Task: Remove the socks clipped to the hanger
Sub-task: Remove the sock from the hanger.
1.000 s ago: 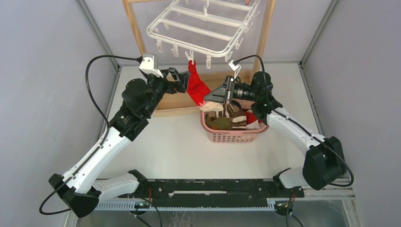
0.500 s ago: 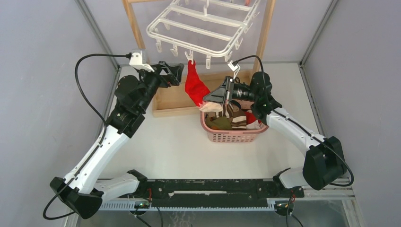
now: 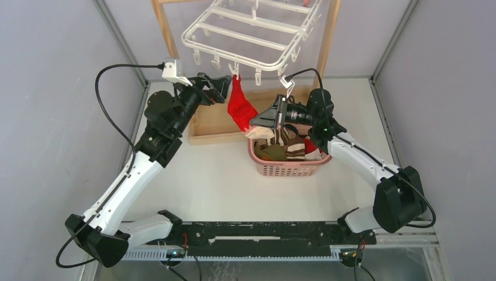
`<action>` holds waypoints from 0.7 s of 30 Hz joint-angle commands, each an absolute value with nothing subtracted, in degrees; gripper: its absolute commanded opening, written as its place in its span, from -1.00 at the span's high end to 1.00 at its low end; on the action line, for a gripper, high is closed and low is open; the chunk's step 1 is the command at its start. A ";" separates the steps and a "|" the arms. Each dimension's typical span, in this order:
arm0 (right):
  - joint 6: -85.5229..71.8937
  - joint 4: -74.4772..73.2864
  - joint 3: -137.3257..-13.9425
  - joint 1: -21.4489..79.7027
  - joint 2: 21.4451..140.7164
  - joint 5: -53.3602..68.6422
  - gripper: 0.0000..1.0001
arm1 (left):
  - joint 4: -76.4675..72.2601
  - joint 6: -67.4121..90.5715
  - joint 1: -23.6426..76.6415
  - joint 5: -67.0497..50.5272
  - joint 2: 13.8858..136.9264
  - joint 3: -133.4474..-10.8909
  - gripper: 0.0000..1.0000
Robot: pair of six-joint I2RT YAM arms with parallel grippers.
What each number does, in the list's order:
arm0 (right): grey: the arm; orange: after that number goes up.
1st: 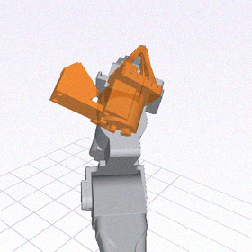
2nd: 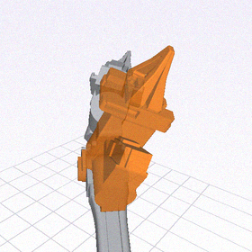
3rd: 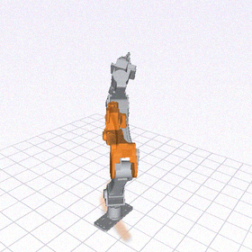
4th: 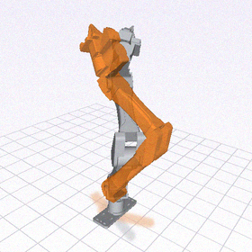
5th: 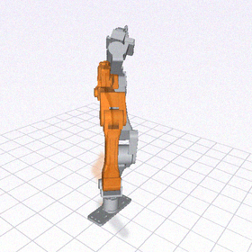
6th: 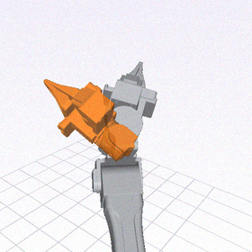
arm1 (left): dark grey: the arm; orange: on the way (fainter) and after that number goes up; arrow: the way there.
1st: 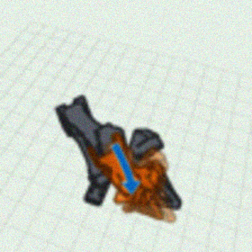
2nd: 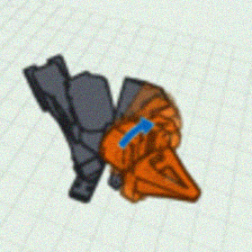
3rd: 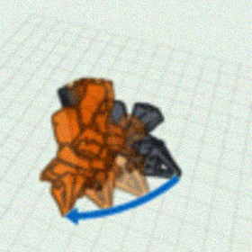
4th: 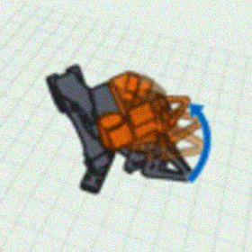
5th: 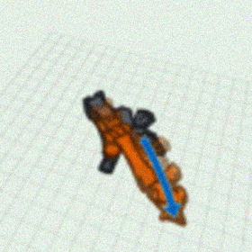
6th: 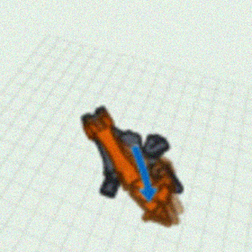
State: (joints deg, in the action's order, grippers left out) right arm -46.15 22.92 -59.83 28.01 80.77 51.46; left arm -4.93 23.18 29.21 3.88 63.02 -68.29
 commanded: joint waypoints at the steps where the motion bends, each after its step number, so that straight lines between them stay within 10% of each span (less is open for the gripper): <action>1: -45.09 24.64 -63.32 28.87 80.84 50.30 1.00 | -7.38 23.85 28.92 2.93 62.93 -71.63 -0.99; 21: -43.52 20.21 -67.32 30.76 83.71 46.78 1.00 | -7.56 19.23 31.97 5.71 66.57 -75.74 -1.00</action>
State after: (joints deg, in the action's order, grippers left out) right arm -44.84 19.44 -64.58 30.17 83.55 47.81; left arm -5.34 21.80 30.81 4.36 65.76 -71.16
